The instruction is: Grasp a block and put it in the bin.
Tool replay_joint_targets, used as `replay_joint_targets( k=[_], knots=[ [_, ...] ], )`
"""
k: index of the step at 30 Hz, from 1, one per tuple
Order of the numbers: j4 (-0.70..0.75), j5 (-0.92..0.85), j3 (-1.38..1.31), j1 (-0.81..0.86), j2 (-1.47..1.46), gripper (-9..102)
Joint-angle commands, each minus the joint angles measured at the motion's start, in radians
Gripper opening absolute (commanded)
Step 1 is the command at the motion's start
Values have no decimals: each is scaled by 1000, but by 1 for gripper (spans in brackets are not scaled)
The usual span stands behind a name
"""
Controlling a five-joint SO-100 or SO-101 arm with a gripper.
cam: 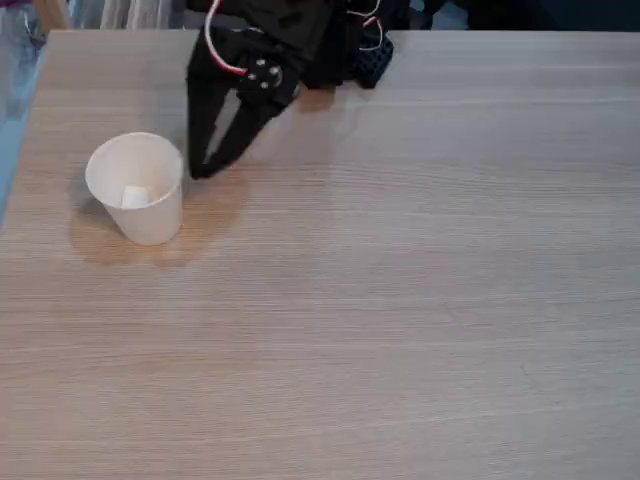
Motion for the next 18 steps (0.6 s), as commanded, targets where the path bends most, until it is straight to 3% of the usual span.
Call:
replay_joint_targets(
  k=[1, 8, 18],
  knots=[
    [86, 31, -9, -86, 81, 0],
    [307, 71, 123, -284, 284, 0],
    [624, -6, 410, -474, 683, 0]
  ],
)
